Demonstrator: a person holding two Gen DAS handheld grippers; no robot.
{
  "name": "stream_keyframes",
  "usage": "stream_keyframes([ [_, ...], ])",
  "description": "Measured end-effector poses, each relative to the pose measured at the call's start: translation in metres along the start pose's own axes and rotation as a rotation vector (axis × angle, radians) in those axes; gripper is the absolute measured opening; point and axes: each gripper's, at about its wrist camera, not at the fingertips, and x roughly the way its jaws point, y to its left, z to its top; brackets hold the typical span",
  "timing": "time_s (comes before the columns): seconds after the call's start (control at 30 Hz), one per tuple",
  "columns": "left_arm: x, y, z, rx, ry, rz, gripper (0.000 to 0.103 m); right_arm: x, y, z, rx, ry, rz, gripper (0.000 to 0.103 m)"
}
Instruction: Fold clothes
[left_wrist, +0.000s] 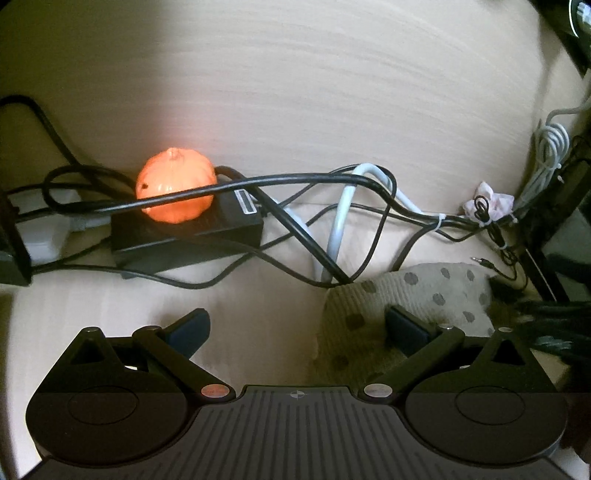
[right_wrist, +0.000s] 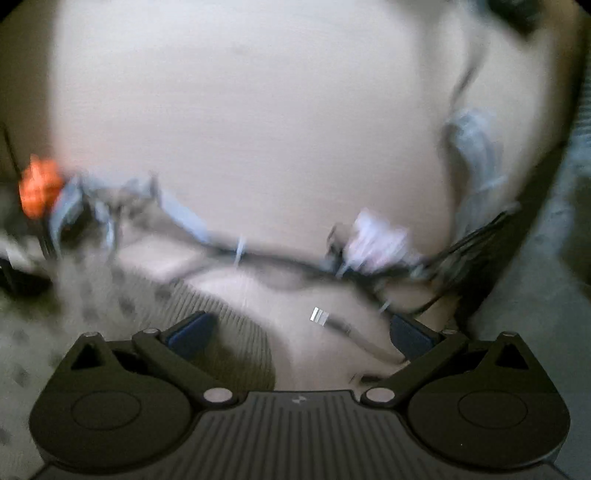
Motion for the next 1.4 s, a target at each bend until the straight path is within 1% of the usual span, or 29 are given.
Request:
stream_keyframes([
  [0.07, -0.005, 0.0, -0.003, -0.004, -0.014, 0.006, 0.103, -0.002, -0.005, -0.001, 0.025, -0.006, 0.008, 0.103],
  [0.1, -0.007, 0.0, -0.004, -0.005, -0.021, 0.009, 0.103, -0.009, -0.01, 0.0, 0.048, -0.006, 0.024, 0.103],
  [0.2, -0.015, -0.001, -0.009, -0.011, -0.042, 0.018, 0.103, -0.045, -0.03, -0.013, 0.149, -0.069, 0.131, 0.103],
  [0.23, -0.025, -0.006, -0.013, -0.01, -0.051, 0.01, 0.103, -0.055, -0.033, -0.022, 0.167, -0.075, 0.168, 0.103],
  [0.3, -0.046, -0.009, -0.03, -0.009, -0.074, -0.038, 0.103, -0.075, -0.037, -0.042, 0.196, -0.083, 0.241, 0.103],
  [0.33, -0.055, -0.011, -0.042, -0.004, -0.079, -0.074, 0.103, -0.085, -0.039, -0.052, 0.211, -0.086, 0.278, 0.103],
  [0.37, -0.06, -0.014, -0.054, 0.002, -0.076, -0.102, 0.103, -0.088, -0.037, -0.063, 0.195, -0.077, 0.298, 0.103],
  [0.43, -0.063, -0.023, -0.078, 0.021, -0.06, -0.102, 0.103, -0.083, -0.025, -0.08, 0.141, -0.04, 0.29, 0.103],
  [0.53, -0.054, -0.034, -0.104, 0.05, -0.036, -0.008, 0.103, -0.073, -0.025, -0.089, 0.179, -0.033, 0.308, 0.103],
  [0.57, -0.055, -0.035, -0.107, 0.036, -0.051, 0.001, 0.103, -0.07, -0.028, -0.088, 0.191, -0.029, 0.317, 0.103],
  [0.67, -0.065, -0.036, -0.114, 0.007, -0.097, 0.027, 0.103, -0.091, -0.033, -0.097, 0.215, -0.034, 0.313, 0.103],
  [0.73, -0.082, -0.04, -0.124, 0.031, -0.151, 0.062, 0.103, -0.105, -0.037, -0.104, 0.231, -0.039, 0.31, 0.103],
  [0.83, -0.108, -0.048, -0.157, 0.062, -0.209, 0.093, 0.103, -0.142, -0.045, -0.132, 0.299, -0.045, 0.336, 0.103],
  [0.93, -0.131, -0.048, -0.199, 0.044, -0.229, 0.079, 0.103, -0.179, -0.042, -0.166, 0.34, -0.055, 0.358, 0.103],
  [0.97, -0.139, -0.046, -0.212, 0.031, -0.24, 0.076, 0.103, -0.19, -0.039, -0.176, 0.33, -0.065, 0.344, 0.103],
  [1.03, -0.143, -0.046, -0.221, 0.037, -0.252, 0.087, 0.103, -0.209, -0.032, -0.193, 0.294, -0.084, 0.278, 0.103],
  [1.1, -0.147, -0.045, -0.229, 0.043, -0.264, 0.099, 0.103, -0.225, -0.027, -0.203, 0.255, -0.136, 0.251, 0.103],
  [1.17, -0.152, -0.045, -0.238, 0.049, -0.277, 0.11, 0.103, -0.231, -0.022, -0.209, 0.211, -0.187, 0.224, 0.103],
  [1.3, -0.16, -0.045, -0.255, 0.061, -0.302, 0.132, 0.103, -0.233, -0.018, -0.209, 0.175, -0.221, 0.201, 0.103],
  [1.4, -0.166, -0.044, -0.268, 0.071, -0.32, 0.149, 0.103, -0.233, -0.018, -0.212, 0.176, -0.232, 0.207, 0.103],
])
